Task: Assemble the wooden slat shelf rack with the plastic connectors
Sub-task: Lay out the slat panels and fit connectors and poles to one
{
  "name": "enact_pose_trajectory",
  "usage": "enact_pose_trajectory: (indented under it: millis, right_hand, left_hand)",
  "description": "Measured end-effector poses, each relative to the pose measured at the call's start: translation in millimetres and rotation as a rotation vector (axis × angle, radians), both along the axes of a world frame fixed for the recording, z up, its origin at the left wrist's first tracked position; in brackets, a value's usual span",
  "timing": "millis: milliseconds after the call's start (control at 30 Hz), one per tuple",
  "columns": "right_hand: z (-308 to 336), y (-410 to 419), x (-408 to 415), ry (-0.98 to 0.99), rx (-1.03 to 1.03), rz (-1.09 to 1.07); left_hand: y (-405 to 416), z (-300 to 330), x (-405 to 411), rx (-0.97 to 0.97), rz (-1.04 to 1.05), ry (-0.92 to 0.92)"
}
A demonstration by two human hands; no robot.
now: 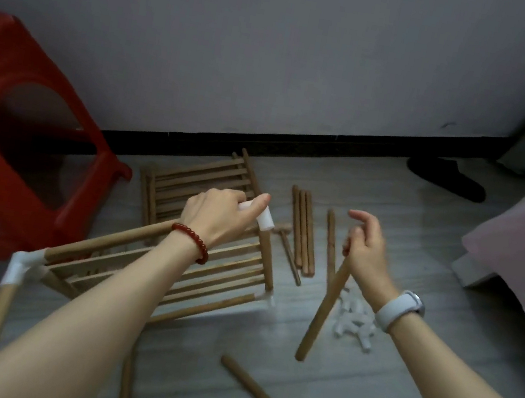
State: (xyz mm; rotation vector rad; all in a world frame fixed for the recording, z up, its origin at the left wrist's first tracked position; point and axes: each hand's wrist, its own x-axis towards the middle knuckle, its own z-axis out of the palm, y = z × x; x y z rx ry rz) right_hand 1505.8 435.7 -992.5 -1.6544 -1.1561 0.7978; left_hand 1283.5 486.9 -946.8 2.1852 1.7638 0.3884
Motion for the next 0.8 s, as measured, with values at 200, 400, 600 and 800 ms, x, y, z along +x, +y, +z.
enact_pose_trajectory:
  millis: [200, 400, 600, 800]
  right_hand:
    - [-136, -23, 35, 0.534, -0.361, -0.654]
    - [-238, -44, 30, 0.541, -0.621, -0.716]
    - [-264, -63, 25, 0.154, -0.863, -0.377]
    - [-241, -59, 17, -0.101, -0.909, -0.075]
  left_hand:
    - [0, -39, 29, 0.035, -0.028, 0.273]
    - [20, -51, 34, 0.034, 0.022, 0.277]
    - [21, -61, 36, -0.039, -0.010, 0.249]
    - [20, -60, 39, -0.100, -0.053, 0.251]
